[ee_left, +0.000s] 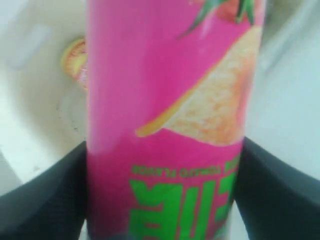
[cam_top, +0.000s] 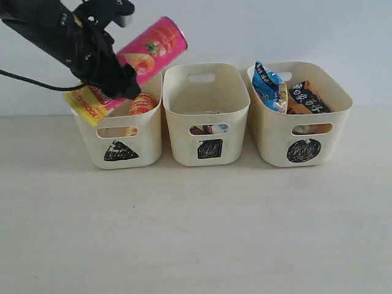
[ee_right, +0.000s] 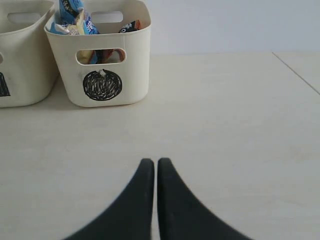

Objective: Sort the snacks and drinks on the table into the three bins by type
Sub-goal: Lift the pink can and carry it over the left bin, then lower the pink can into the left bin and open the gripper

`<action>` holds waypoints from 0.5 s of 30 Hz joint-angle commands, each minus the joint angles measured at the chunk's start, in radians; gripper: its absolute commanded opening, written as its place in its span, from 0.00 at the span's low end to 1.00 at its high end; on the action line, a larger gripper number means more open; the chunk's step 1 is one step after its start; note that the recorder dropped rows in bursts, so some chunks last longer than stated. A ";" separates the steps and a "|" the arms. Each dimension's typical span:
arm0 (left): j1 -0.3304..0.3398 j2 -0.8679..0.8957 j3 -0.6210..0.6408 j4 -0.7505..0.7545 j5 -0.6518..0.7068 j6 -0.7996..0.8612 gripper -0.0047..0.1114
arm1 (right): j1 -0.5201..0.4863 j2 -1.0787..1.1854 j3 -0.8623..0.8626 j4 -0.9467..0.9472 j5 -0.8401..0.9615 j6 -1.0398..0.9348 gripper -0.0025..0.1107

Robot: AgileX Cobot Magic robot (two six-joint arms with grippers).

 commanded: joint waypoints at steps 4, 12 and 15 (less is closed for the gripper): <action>0.078 0.005 -0.004 0.001 -0.302 -0.288 0.08 | 0.002 -0.006 0.004 -0.004 -0.007 0.000 0.02; 0.093 0.154 -0.004 -0.001 -0.488 -0.467 0.08 | 0.002 -0.006 0.004 -0.004 -0.007 0.000 0.02; 0.109 0.197 -0.004 -0.001 -0.513 -0.504 0.08 | 0.002 -0.006 0.004 -0.004 -0.007 0.000 0.02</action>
